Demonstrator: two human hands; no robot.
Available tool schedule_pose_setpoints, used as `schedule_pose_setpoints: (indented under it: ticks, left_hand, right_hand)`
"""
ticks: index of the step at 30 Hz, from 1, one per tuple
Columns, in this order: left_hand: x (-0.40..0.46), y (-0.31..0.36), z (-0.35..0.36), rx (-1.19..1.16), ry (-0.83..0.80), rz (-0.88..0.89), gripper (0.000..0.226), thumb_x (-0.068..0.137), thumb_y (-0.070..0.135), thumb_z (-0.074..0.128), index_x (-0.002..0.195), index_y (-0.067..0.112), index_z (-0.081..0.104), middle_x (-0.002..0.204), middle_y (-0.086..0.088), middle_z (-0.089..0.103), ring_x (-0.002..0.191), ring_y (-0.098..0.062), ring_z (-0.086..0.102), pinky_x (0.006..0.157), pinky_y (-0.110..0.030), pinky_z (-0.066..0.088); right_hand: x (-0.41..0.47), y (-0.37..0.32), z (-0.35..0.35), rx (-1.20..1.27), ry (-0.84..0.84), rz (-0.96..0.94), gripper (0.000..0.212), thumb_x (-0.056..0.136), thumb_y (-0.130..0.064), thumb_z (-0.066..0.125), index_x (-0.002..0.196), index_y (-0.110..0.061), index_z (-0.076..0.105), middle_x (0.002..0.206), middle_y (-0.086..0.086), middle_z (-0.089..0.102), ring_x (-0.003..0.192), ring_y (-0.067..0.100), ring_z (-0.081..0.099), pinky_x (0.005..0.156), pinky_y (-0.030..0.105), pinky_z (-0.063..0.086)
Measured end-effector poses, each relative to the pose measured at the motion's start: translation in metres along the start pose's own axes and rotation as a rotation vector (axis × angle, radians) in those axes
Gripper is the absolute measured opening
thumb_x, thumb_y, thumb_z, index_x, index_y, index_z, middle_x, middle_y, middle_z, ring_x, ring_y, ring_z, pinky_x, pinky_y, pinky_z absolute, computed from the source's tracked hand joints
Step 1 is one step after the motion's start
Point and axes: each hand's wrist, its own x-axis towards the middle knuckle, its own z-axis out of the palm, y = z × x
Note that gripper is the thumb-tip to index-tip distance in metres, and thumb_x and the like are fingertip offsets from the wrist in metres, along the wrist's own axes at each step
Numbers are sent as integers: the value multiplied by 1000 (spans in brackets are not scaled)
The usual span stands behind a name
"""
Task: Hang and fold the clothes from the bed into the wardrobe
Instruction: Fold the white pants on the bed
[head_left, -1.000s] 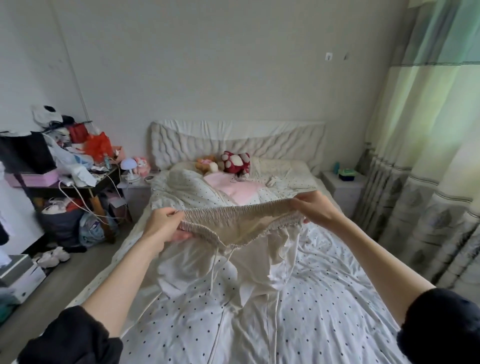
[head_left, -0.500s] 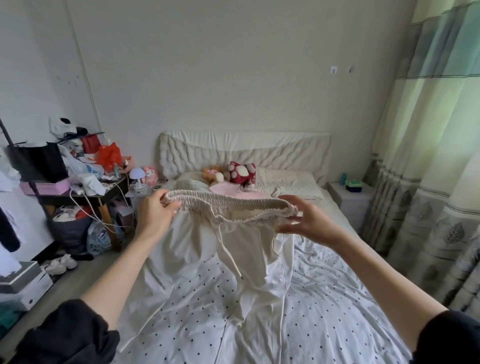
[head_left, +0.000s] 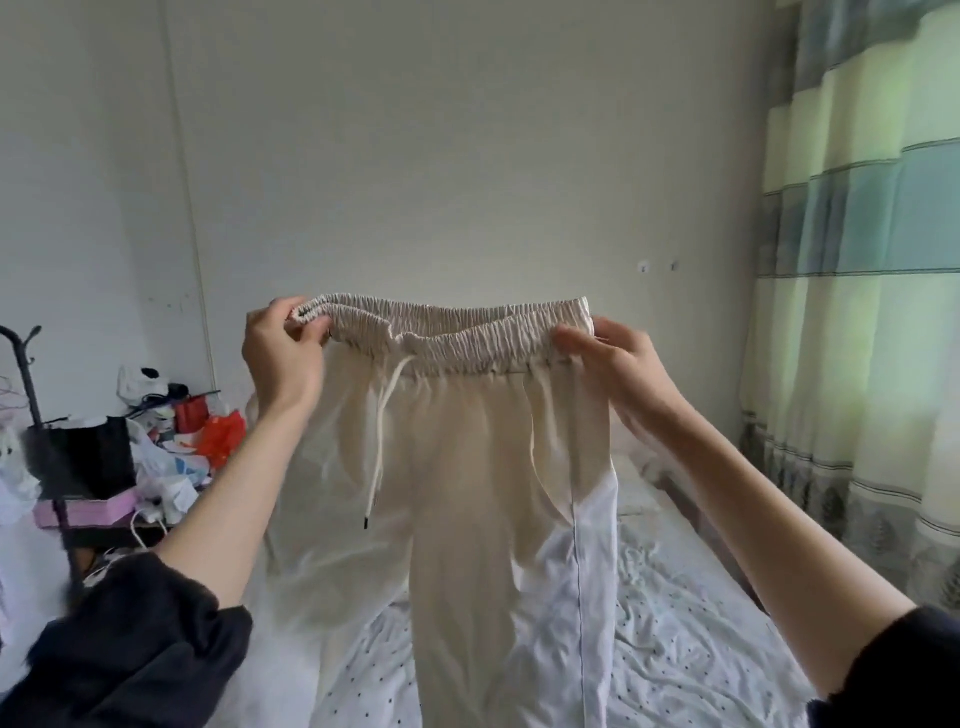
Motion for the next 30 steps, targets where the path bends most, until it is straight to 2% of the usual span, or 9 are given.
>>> schedule_pose_setpoints:
  ticks: [3, 5, 7, 8, 11, 14, 17, 22, 30]
  left_hand:
    - [-4, 18, 31, -55, -68, -11, 29, 84, 10, 67, 113, 4, 65, 116, -20, 60, 106, -31, 58, 92, -26, 39]
    - [-29, 17, 55, -65, -187, -60, 30, 84, 10, 67, 113, 4, 65, 116, -19, 61, 106, -30, 58, 89, -25, 38]
    - [-68, 7, 80, -62, -343, -103, 30, 83, 10, 68, 112, 4, 66, 115, -19, 62, 106, -30, 59, 88, -26, 39]
    - [-88, -1, 89, -64, -413, -123, 29, 82, 9, 69, 111, 3, 67, 114, -18, 63, 105, -31, 60, 88, -26, 40]
    - [-154, -20, 115, -47, -595, -131, 26, 78, 7, 72, 104, 5, 70, 108, -17, 67, 102, -30, 61, 90, -27, 41]
    - [-223, -22, 143, -79, -801, -140, 21, 78, 4, 71, 99, 6, 71, 102, -13, 68, 98, -27, 61, 78, -23, 37]
    - [-274, -12, 172, -90, -933, -125, 20, 78, 5, 71, 98, 8, 72, 103, -11, 69, 100, -26, 61, 81, -24, 38]
    - [-366, 25, 234, -86, -1076, -76, 24, 80, 5, 69, 104, 8, 71, 112, -15, 61, 103, -28, 58, 84, -18, 33]
    - [-532, 48, 358, 43, -1249, -20, 25, 82, 7, 68, 107, 10, 71, 112, -14, 61, 104, -29, 58, 88, -22, 34]
  right_hand:
    - [-2, -3, -22, 72, 63, 58, 17, 84, -14, 65, 68, -13, 59, 61, 3, 51, 57, 14, 46, 55, 26, 33]
    - [-17, 15, -45, 19, 99, 146, 18, 79, -19, 69, 75, -4, 60, 65, 9, 46, 60, 19, 41, 55, 28, 28]
    - [-44, 44, -72, -54, 129, 294, 41, 73, -26, 69, 89, 10, 58, 76, 11, 47, 68, 23, 41, 58, 29, 28]
    - [-60, 59, -84, -93, 125, 372, 47, 71, -28, 69, 95, 12, 58, 78, 12, 48, 69, 23, 43, 60, 29, 31]
    - [-116, 97, -118, -171, 164, 553, 29, 78, -23, 66, 96, 0, 66, 75, 10, 55, 67, 20, 51, 64, 30, 38]
    - [-170, 121, -155, -217, 274, 675, 14, 85, -14, 59, 94, -5, 66, 77, 6, 59, 66, 17, 56, 60, 26, 44]
    - [-214, 138, -190, -249, 377, 780, 17, 87, -12, 54, 98, -4, 66, 79, 6, 62, 66, 15, 59, 60, 25, 47]
    - [-272, 173, -264, -269, 556, 879, 17, 86, -11, 54, 96, -2, 64, 74, 4, 62, 59, 12, 59, 57, 26, 49]
    - [-334, 287, -397, -248, 751, 1061, 10, 85, -9, 55, 79, -12, 62, 68, 3, 60, 56, 14, 57, 55, 27, 45]
